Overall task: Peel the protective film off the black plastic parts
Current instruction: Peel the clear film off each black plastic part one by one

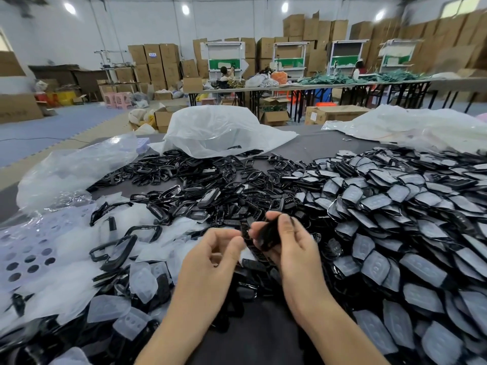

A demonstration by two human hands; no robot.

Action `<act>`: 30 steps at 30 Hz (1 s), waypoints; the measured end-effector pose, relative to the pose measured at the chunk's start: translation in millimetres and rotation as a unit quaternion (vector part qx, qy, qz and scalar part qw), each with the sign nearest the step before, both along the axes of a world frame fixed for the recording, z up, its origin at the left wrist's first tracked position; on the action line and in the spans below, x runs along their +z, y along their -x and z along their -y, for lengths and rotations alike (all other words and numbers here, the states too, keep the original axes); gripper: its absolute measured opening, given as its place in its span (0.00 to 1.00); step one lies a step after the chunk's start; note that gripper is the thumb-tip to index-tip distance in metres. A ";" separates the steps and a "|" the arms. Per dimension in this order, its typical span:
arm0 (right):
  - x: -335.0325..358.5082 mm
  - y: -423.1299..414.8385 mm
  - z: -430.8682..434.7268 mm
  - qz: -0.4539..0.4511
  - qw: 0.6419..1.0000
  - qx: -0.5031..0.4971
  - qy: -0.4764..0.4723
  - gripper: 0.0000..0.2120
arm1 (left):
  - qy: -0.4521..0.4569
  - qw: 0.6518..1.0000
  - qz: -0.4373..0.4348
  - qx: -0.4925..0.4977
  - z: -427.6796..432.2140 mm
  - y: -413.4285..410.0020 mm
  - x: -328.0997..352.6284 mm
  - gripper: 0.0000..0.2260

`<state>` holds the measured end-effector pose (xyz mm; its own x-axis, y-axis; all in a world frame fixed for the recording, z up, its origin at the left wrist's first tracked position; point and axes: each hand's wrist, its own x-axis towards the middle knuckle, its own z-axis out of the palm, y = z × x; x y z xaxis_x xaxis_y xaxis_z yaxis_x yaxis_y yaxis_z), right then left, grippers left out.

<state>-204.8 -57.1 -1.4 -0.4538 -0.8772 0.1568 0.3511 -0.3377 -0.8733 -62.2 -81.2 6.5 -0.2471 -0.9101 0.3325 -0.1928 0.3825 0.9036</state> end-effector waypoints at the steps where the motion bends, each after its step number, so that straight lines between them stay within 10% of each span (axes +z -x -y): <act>1: -0.3 5.7 -0.4 0.007 1.000 -0.026 -0.013 0.13 | 0.064 0.994 0.070 0.061 4.6 -6.6 0.2 0.02; 8: -8.2 8.9 1.2 -0.105 0.991 -0.042 -0.065 0.10 | 0.110 0.868 0.437 0.211 27.8 -37.8 -14.0 0.17; 16: -10.4 -0.8 0.6 -0.217 0.972 -0.025 -0.082 0.11 | 0.110 0.936 0.268 0.202 28.0 -45.0 -7.6 0.04; 30: -3.9 -13.9 -5.0 -0.116 0.977 0.173 -0.043 0.08 | 0.057 0.990 0.077 0.107 15.3 -17.4 -6.9 0.04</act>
<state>-191.0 -52.0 -5.3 -0.0879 -0.9864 0.1388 0.2201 -0.1551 -0.9631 -44.8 -96.5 -0.4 -0.1078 -0.9057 0.4099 -0.4131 0.4159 0.8102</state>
